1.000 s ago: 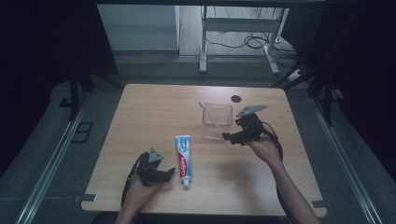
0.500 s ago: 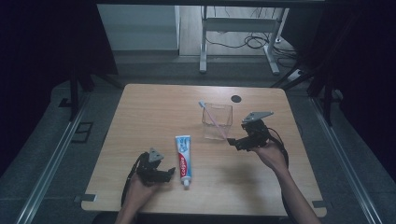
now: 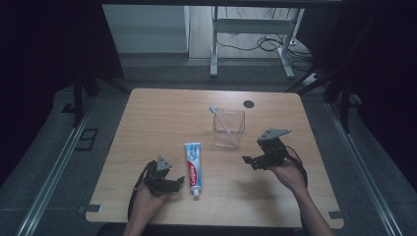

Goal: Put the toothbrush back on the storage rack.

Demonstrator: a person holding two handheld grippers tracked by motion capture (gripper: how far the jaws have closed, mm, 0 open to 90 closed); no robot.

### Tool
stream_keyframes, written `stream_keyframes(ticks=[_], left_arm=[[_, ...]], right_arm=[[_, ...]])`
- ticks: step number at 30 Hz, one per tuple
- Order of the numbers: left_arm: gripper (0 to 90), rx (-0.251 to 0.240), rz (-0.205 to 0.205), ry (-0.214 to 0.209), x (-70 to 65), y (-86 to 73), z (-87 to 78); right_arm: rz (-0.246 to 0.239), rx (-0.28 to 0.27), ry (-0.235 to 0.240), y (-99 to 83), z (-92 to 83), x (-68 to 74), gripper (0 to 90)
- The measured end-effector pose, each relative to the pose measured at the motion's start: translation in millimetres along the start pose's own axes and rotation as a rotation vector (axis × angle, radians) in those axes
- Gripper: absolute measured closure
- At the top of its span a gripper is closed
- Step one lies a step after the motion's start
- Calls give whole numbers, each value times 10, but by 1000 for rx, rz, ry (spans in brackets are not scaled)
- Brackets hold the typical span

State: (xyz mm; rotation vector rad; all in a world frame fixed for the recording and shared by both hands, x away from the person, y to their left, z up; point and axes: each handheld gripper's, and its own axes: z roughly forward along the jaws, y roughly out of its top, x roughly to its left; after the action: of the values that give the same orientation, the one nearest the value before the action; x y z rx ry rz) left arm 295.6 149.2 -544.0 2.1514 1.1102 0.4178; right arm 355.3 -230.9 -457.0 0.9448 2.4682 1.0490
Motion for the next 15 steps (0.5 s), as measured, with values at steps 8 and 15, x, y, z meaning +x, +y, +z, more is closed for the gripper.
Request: stream_keyframes(ticks=[8,15], left_arm=[[144,-2,-9,1,-7,-3,1],[145,-2,-12,1,-8,-4,1]], right_arm=[[27,4,2,-184,-5,-11,124],[36,3,-10,-336,-37,2,124]])
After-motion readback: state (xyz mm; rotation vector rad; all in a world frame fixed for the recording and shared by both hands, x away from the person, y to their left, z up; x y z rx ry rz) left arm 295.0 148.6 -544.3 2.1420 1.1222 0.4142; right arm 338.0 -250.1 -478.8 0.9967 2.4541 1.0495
